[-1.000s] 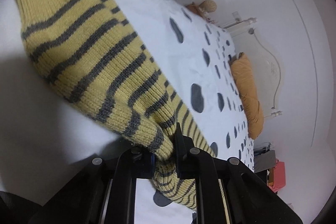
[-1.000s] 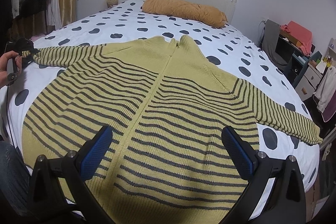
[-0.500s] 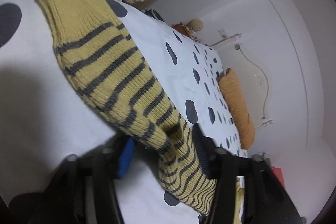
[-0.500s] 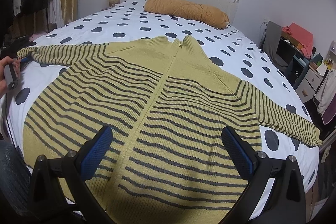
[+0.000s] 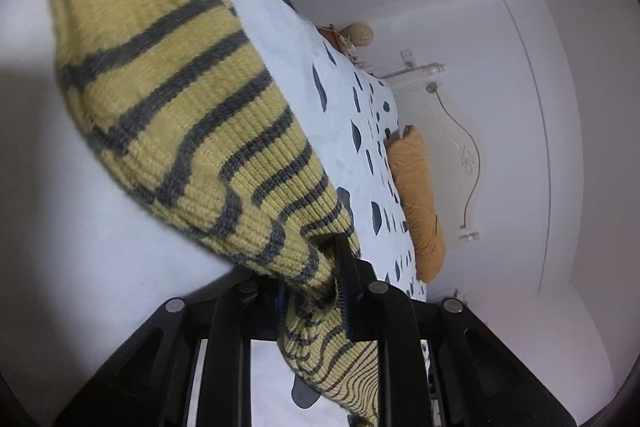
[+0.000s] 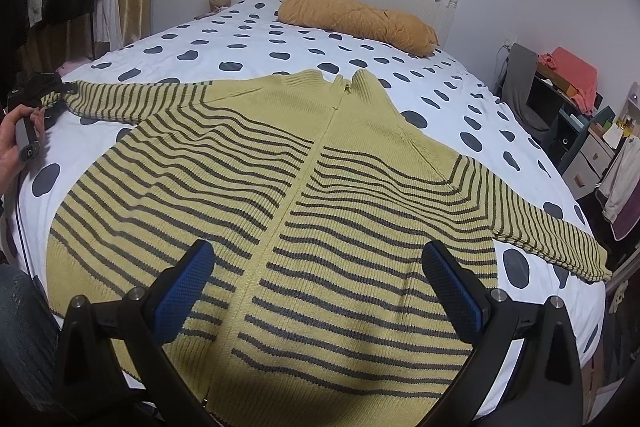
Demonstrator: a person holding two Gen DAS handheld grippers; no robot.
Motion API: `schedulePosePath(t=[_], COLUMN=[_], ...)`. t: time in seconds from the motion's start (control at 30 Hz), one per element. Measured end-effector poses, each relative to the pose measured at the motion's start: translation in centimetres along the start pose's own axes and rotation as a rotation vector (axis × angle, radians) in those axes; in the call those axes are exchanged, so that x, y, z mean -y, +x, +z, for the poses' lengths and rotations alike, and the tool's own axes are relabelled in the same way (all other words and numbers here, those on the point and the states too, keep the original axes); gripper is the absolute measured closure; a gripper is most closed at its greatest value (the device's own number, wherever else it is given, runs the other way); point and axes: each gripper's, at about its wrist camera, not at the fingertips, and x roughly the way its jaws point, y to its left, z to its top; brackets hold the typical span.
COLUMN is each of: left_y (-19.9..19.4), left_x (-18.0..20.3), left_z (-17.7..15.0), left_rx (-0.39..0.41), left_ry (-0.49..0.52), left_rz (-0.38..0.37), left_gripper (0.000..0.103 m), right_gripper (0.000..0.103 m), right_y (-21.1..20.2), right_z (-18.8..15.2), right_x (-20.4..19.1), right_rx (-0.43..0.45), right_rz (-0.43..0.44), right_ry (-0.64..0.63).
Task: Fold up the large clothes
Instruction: 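Carry the held sleeve across the cardigan body with the left tool and release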
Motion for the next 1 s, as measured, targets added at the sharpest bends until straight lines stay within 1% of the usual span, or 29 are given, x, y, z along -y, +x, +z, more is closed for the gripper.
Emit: schedulePosePath(t=[0.1,0.17,0.2,0.27,0.33,0.4,0.47,0.5,0.6,0.67,0.73,0.77,0.83,0.9,1.0], left_y=[-0.9,-1.7,-2.3,-2.8,-3.1,-3.1,-3.2,-3.3,-3.5,-3.4,-3.2,-3.2,-3.6,-3.8,-3.2], left_x=[0.6,1.5,2.5,4.3,5.3,6.2,7.0,7.7,9.1,10.1,11.9,12.6,14.4,16.4,19.6], left_z=[-0.3,-0.4,-0.5,-0.7,-0.7,-0.4,-0.4,-0.3,-0.1,-0.2,-0.2,-0.4,-1.1,-2.2,-4.1], left_rx=[0.018,0.036,0.048,0.059,0.049,0.049,0.052,0.051,0.056,0.060,0.071,0.076,0.089,0.119,0.159], left_ry=[0.057,0.092,0.135,0.210,0.228,0.241,0.263,0.276,0.314,0.343,0.398,0.428,0.505,0.604,0.731], left_rz=[0.013,0.034,0.036,0.048,0.039,0.028,0.023,0.012,0.008,0.006,0.004,0.005,-0.002,0.007,0.036], left_gripper=[0.097,0.097,0.097,0.097,0.097,0.097,0.097,0.097,0.097,0.097,0.097,0.097,0.097,0.097,0.097], right_gripper=[0.000,0.000,0.000,0.000,0.000,0.000,0.000,0.000,0.000,0.000,0.000,0.000,0.000,0.000,0.000], right_y=[0.3,0.7,1.0,1.7,2.9,5.2,8.8,11.0,17.2,21.0,24.6,25.6,27.9,28.0,27.6], right_z=[0.0,0.2,0.5,1.6,3.4,5.9,8.8,10.4,13.7,14.8,15.2,15.1,14.3,14.0,13.9], right_x=[0.1,0.1,0.2,0.0,-0.4,-1.3,-2.5,-3.1,-5.8,-7.4,-8.7,-9.1,-10.5,-11.2,-11.1], right_rx=[-0.011,-0.017,-0.023,-0.018,0.005,0.015,-0.003,-0.031,-0.088,-0.133,-0.167,-0.177,-0.214,-0.203,-0.203], right_rz=[0.001,0.004,0.009,0.030,0.047,0.075,0.122,0.152,0.158,0.165,0.174,0.175,0.152,0.125,0.124], right_ry=[0.003,0.007,0.013,0.025,0.035,0.045,0.087,0.119,0.154,0.179,0.209,0.215,0.179,0.145,0.145])
